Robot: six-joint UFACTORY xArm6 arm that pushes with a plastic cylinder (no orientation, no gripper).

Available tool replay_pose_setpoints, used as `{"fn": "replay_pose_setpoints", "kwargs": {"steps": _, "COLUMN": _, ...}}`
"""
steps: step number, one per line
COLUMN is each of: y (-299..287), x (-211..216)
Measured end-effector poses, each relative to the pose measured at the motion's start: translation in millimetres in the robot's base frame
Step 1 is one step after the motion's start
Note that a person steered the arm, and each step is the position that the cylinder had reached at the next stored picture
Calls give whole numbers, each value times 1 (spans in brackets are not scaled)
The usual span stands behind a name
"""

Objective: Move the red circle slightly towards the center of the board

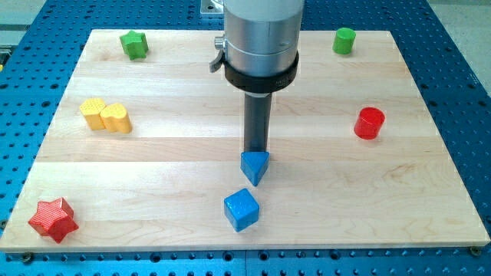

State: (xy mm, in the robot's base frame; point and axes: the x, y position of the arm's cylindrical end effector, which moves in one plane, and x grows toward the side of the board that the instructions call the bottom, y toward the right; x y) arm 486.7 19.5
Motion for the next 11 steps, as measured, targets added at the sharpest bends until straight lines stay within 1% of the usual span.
{"fn": "replay_pose_setpoints", "kwargs": {"steps": 1, "y": 4, "x": 43}}
{"fn": "replay_pose_setpoints", "kwargs": {"steps": 2, "y": 5, "x": 45}}
{"fn": "replay_pose_setpoints", "kwargs": {"steps": 3, "y": 43, "x": 60}}
{"fn": "replay_pose_setpoints", "kwargs": {"steps": 4, "y": 90, "x": 99}}
{"fn": "replay_pose_setpoints", "kwargs": {"steps": 5, "y": 148, "x": 93}}
{"fn": "replay_pose_setpoints", "kwargs": {"steps": 6, "y": 190, "x": 15}}
{"fn": "replay_pose_setpoints", "kwargs": {"steps": 7, "y": 204, "x": -35}}
{"fn": "replay_pose_setpoints", "kwargs": {"steps": 8, "y": 133, "x": -33}}
{"fn": "replay_pose_setpoints", "kwargs": {"steps": 9, "y": 114, "x": -36}}
{"fn": "replay_pose_setpoints", "kwargs": {"steps": 10, "y": 130, "x": -52}}
{"fn": "replay_pose_setpoints", "kwargs": {"steps": 11, "y": 52, "x": -47}}
